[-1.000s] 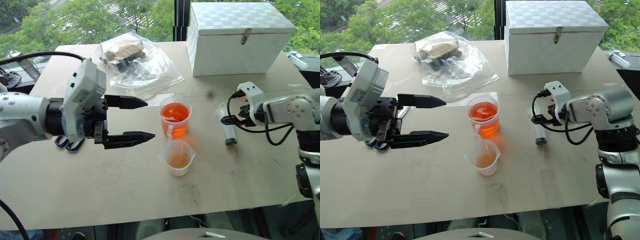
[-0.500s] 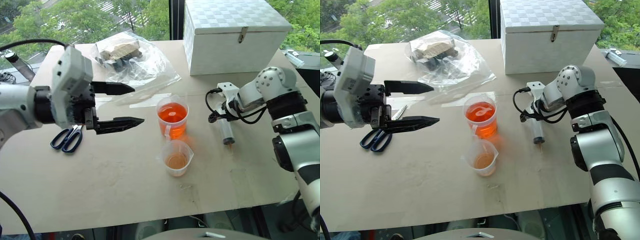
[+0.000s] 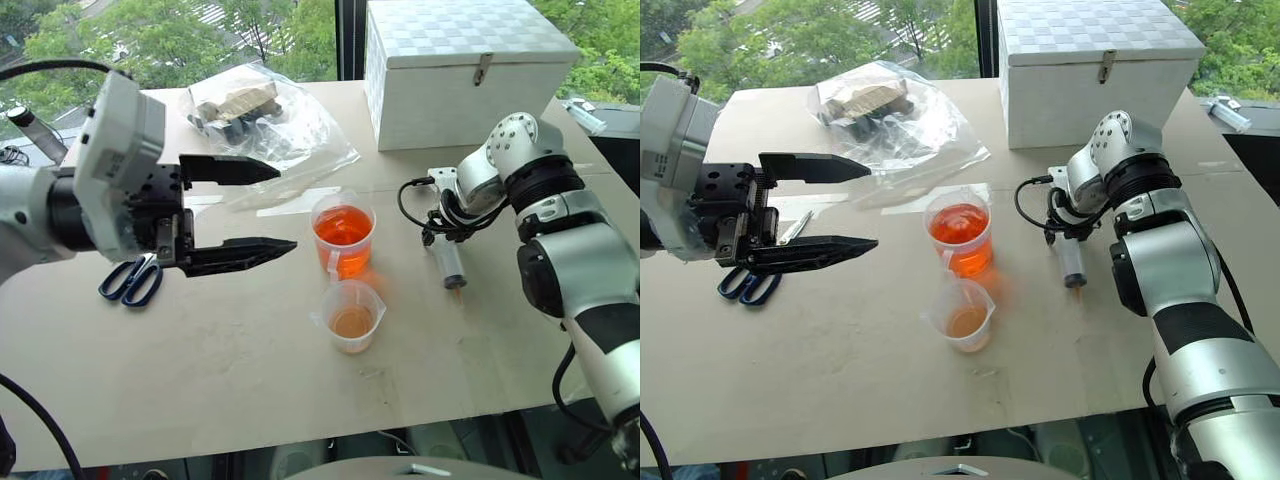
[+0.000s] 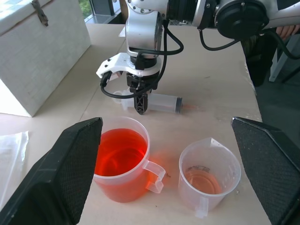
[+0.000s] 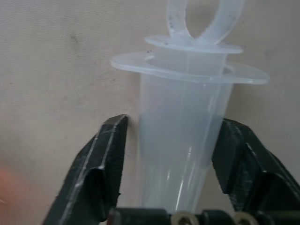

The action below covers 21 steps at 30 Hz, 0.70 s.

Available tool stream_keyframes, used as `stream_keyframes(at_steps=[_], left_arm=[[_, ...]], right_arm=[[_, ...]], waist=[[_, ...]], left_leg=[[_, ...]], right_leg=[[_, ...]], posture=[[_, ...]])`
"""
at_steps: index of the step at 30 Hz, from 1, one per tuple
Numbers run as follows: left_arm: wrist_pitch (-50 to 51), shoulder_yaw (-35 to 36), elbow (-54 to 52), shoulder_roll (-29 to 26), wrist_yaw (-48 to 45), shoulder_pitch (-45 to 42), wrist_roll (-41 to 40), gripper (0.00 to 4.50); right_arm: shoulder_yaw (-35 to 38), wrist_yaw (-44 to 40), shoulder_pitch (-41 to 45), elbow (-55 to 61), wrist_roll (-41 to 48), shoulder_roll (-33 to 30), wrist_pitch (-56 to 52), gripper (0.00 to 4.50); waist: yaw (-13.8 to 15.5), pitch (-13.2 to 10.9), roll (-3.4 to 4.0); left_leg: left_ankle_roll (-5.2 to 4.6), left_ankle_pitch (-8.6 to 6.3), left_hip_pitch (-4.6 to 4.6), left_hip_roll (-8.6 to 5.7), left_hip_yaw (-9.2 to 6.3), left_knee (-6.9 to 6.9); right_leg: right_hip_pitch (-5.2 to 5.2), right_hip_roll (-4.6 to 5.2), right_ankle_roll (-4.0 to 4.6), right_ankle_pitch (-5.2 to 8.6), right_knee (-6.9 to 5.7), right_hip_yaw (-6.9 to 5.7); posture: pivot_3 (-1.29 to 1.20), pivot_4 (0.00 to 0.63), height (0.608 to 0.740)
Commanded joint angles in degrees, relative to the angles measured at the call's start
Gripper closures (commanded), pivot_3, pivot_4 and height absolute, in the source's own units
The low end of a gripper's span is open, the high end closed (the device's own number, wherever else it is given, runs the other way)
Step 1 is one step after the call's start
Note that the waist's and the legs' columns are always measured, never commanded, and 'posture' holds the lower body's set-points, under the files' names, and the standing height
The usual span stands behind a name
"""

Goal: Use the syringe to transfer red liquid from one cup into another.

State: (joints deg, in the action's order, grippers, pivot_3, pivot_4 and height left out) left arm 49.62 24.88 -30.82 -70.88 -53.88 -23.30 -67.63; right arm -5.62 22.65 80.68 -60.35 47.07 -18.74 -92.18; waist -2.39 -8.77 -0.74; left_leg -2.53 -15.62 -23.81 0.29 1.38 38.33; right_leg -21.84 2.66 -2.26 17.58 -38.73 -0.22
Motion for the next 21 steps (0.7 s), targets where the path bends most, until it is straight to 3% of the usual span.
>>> stream_keyframes(at_steps=[1,6,11,13,17,21], left_arm=[[-1.3,1.1,-0.3,0.1,-1.1,-0.3,1.0,0.00],[-2.1,0.2,1.9,1.5,-0.1,-1.9,2.9,0.00],[-2.7,0.4,6.2,4.2,5.3,-6.7,4.3,0.00],[-2.7,0.6,9.0,5.9,7.9,-11.0,3.1,0.00],[-1.5,-1.0,17.3,8.7,12.1,-20.8,2.8,0.00],[-3.0,-3.0,24.0,13.1,12.4,-29.4,4.1,0.00]], right_arm=[[4.4,0.7,2.0,-1.0,-2.5,0.4,-0.3,2.95],[10.3,-0.1,3.8,3.1,-2.9,-0.8,-0.3,2.96],[9.8,-10.5,2.3,26.7,-1.4,-7.2,0.1,2.96],[12.0,-14.7,3.0,31.1,-1.7,-8.5,1.0,2.96],[15.0,-26.2,0.5,40.8,-0.1,-7.8,10.5,2.96],[19.1,-36.5,-7.0,51.4,1.7,-2.9,24.9,2.96]], waist=[[0.0,0.0,0.00],[0.0,0.0,0.01],[0.4,-0.1,0.08],[0.6,-0.1,0.05],[0.1,0.0,-0.04],[0.0,0.0,-0.05]], left_leg=[[0.00,0.00,0.01,0.00,0.00,0.00],[0.01,0.01,0.01,0.00,0.01,0.00],[0.01,0.01,-0.09,0.00,-0.01,0.01],[0.01,0.01,-0.13,0.00,-0.07,0.00],[0.01,0.01,-0.12,0.00,-0.02,-0.01],[0.03,0.01,-0.04,0.02,0.02,0.01]], right_leg=[[0.00,-0.01,0.00,0.00,-0.01,0.00],[0.00,-0.01,0.00,0.00,-0.02,0.02],[-0.12,0.01,-0.01,0.00,-0.05,0.01],[-0.16,0.02,-0.02,0.00,-0.05,-0.04],[-0.16,0.06,-0.02,0.00,-0.05,0.04],[-0.17,0.05,-0.02,0.00,-0.14,0.06]], posture=[[0.00,0.150,0.740],[0.00,0.150,0.740],[0.00,0.150,0.740],[0.00,0.150,0.740],[0.00,0.150,0.740],[0.00,0.150,0.740]])
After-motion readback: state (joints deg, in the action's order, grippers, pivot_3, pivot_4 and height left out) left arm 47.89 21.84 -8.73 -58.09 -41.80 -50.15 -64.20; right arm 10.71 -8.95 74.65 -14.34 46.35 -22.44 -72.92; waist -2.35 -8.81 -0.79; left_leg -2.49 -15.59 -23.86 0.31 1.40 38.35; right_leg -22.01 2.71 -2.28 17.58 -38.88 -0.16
